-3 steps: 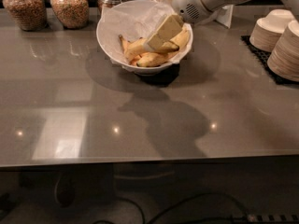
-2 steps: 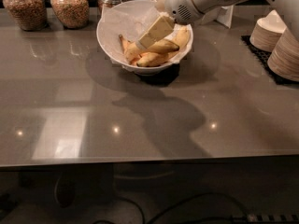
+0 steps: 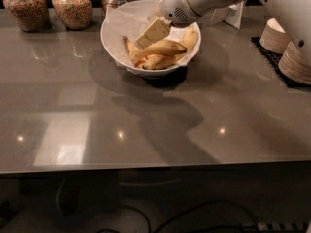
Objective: Pick banana from white bowl
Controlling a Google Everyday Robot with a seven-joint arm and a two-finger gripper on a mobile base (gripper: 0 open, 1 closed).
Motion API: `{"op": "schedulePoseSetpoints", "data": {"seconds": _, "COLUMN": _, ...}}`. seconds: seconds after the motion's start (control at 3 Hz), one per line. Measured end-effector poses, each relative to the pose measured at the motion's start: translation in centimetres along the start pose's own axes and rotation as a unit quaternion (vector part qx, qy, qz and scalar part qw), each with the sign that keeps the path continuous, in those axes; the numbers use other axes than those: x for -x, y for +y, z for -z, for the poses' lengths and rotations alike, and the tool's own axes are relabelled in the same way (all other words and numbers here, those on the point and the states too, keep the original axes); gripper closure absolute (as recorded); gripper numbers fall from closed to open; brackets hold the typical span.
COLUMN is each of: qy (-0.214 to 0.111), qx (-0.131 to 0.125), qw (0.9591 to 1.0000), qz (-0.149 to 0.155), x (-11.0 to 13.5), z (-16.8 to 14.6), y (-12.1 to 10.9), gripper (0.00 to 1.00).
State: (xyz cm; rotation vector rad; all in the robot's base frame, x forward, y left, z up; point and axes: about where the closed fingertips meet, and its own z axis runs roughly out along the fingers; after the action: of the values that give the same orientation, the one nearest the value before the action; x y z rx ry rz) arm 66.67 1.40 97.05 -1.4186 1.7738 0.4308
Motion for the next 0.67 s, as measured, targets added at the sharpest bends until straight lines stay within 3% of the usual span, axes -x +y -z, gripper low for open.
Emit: {"op": "schedulePoseSetpoints", "data": {"seconds": 0.67, "qy": 0.042, "qx": 0.002, "qw": 0.9991, "qz": -0.007, "x": -1.7, "z": -2.0, "y": -0.6, "gripper": 0.34}}
